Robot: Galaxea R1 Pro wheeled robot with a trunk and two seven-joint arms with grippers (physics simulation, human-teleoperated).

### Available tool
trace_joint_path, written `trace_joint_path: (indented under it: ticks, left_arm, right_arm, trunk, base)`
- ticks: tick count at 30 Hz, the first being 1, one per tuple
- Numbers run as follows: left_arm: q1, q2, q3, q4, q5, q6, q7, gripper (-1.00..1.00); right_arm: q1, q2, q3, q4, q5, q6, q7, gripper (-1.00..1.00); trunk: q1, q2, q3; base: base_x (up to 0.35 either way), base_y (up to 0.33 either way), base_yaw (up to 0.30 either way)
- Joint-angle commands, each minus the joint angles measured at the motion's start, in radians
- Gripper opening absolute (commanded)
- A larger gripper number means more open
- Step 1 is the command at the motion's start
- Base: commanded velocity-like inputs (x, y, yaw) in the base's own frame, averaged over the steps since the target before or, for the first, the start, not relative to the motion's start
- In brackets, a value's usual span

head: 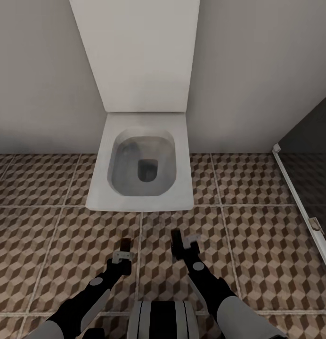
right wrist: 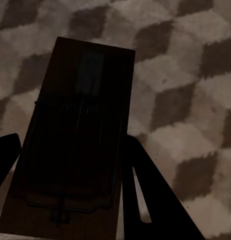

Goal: Take the four mousetraps from the cabinet in the bathroom and place them on the bathroom floor. Make sure all four end up on the same floor surface, and ensure that at least two of them are either under or directly next to the same bathroom sink.

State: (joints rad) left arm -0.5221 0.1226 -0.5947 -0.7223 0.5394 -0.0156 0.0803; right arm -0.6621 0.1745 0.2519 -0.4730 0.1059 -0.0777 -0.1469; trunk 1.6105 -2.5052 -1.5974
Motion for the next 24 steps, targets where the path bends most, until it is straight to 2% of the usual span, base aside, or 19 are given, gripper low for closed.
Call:
trace_joint_path:
  ticks: [1, 24]
  left_arm:
    - [-0.001, 0.002, -0.008, -0.002, 0.01, -0.002, 0.009, -1.0]
    - [-0.001, 0.002, -0.01, 0.0, 0.01, -0.003, 0.009, -1.0]
  right_arm:
    - [-0.001, 0.0, 0.004, -0.008, 0.009, -0.001, -0.009, -1.0]
    - [-0.001, 0.0, 0.004, -0.032, 0.009, 0.0, -0.012, -1.0]
  trunk:
    - [0.0, 0.0, -0.001]
    - [0.0, 0.0, -0.019]
  base:
    - [0.0, 0.0, 0.0]
    - [0.0, 0.0, 0.0]
